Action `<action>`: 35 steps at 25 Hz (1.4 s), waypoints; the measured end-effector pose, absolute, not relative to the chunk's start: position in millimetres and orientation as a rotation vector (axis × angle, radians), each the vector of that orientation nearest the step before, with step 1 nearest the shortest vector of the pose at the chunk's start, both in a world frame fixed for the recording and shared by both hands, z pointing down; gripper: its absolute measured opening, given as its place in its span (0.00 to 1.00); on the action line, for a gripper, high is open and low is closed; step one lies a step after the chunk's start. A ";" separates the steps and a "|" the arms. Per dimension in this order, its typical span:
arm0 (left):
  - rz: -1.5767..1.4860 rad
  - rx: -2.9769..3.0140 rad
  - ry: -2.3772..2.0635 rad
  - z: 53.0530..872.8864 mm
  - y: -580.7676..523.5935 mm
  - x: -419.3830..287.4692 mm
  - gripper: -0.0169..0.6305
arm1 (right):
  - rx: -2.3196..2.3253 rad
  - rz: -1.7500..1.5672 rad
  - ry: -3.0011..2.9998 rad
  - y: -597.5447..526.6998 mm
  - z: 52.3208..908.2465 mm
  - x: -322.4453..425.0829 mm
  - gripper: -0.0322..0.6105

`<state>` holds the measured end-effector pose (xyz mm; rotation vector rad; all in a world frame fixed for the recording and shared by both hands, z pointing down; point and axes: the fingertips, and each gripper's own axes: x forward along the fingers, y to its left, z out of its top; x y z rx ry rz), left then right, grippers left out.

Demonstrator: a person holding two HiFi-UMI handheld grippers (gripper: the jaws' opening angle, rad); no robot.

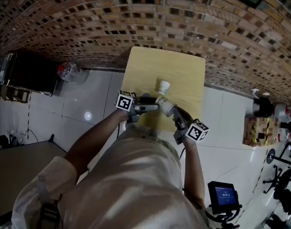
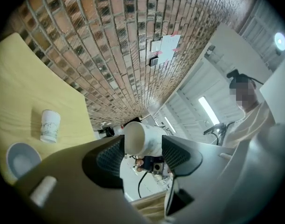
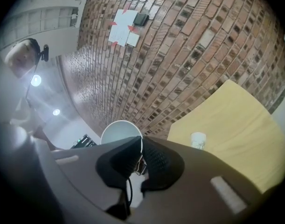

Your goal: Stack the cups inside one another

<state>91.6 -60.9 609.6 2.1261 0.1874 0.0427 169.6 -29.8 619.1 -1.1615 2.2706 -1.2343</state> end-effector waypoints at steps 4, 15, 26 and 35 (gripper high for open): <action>0.152 2.213 0.068 624.3 -64.5 85.5 0.42 | -1.197 -1.232 2.299 -29.1 619.3 172.7 0.07; 0.610 2.467 -0.277 658.8 -61.9 49.5 0.33 | -1.438 -1.326 2.436 -25.3 662.7 179.2 0.07; 0.692 2.467 -0.517 667.8 -86.9 -0.4 0.12 | -1.673 -1.456 2.578 -27.6 709.9 173.4 0.07; 0.882 2.558 -0.428 670.9 -83.6 -8.3 0.12 | -1.851 -1.597 2.587 -40.0 743.6 169.3 0.07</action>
